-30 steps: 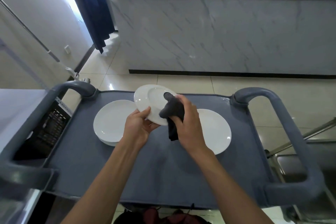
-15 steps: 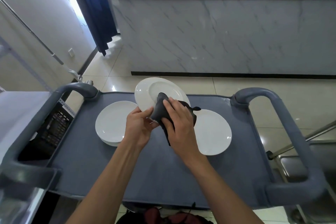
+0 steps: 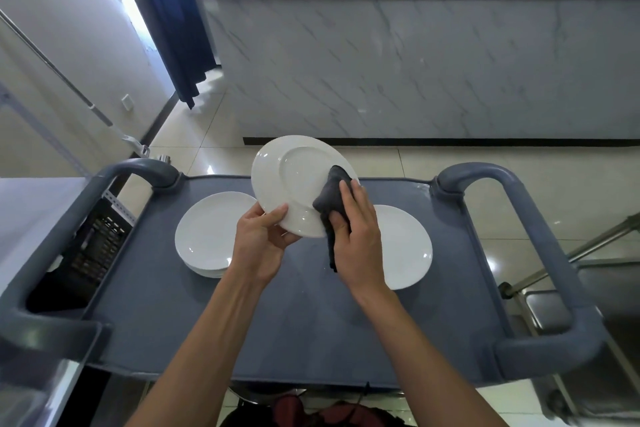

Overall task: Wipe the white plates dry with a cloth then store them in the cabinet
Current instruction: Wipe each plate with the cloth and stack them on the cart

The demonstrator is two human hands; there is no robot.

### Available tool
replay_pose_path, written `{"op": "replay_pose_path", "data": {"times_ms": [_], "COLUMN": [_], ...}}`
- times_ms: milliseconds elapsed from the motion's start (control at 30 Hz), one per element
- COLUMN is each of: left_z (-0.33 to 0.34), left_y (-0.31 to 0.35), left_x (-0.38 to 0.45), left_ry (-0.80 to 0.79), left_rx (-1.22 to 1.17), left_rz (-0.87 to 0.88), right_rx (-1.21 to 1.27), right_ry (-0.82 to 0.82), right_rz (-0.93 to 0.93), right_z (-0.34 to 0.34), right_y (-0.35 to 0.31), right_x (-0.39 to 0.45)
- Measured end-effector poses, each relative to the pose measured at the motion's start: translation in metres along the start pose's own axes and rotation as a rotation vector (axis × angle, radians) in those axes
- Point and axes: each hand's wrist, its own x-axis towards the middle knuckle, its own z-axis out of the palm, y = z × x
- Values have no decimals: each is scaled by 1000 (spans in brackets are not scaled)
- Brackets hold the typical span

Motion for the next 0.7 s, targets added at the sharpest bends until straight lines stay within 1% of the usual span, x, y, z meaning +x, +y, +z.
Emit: {"op": "replay_pose_path", "data": {"times_ms": [167,500,700], "left_z": [4,-4,-10], "left_y": [3,2,5], "left_x": [-4,-13,-11], "left_ry": [-41,-144,-182], "left_rx": [-15,80,149], "left_rz": [4,22,22], "right_rx": [68,221,234], "right_ry": [24,81,59], "right_rz": [69,258,258], "right_z": [-7,-17,-26], "right_y": [-7,-12,-6], "right_x": [5,22,39]}}
